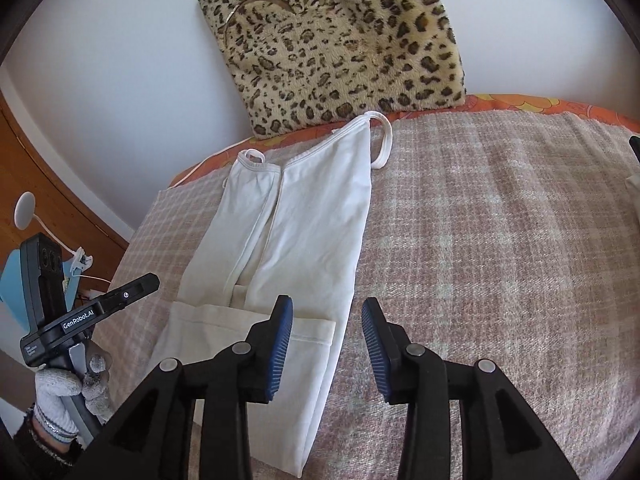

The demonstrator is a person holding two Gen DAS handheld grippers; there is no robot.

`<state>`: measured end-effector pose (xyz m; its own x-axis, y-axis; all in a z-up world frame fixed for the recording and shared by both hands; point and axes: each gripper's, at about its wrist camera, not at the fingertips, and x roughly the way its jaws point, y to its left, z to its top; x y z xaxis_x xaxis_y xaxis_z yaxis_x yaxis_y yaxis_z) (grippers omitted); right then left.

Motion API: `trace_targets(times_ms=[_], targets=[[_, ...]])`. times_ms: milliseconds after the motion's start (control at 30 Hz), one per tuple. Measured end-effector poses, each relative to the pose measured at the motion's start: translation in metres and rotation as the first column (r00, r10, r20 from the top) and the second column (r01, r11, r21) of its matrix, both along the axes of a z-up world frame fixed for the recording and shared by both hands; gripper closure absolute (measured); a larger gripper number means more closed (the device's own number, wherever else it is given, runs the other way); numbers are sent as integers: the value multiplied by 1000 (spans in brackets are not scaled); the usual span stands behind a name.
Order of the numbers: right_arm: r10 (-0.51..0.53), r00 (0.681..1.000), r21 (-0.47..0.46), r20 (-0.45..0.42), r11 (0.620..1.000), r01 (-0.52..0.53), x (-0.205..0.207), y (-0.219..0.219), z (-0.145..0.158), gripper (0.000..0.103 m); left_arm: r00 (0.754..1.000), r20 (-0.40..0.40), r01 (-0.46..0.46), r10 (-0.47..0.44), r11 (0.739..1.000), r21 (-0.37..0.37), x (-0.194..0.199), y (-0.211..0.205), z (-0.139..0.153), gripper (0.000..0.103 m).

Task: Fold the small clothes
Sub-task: 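Open both grippers and release the folded hem, then grasp the camisole straps with both grippers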

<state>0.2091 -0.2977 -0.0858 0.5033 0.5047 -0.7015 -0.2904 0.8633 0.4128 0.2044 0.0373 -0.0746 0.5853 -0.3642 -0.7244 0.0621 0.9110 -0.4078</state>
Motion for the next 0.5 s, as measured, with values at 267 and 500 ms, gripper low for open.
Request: trace_targets(times_ms=[267, 500], targets=[[52, 998, -20, -20, 998, -52, 20, 4, -5, 48, 997, -45, 61, -62, 998, -20, 35, 2, -5, 51], [60, 995, 89, -82, 995, -53, 60, -18, -18, 46, 989, -137, 45, -59, 994, -102, 73, 17, -34, 51]])
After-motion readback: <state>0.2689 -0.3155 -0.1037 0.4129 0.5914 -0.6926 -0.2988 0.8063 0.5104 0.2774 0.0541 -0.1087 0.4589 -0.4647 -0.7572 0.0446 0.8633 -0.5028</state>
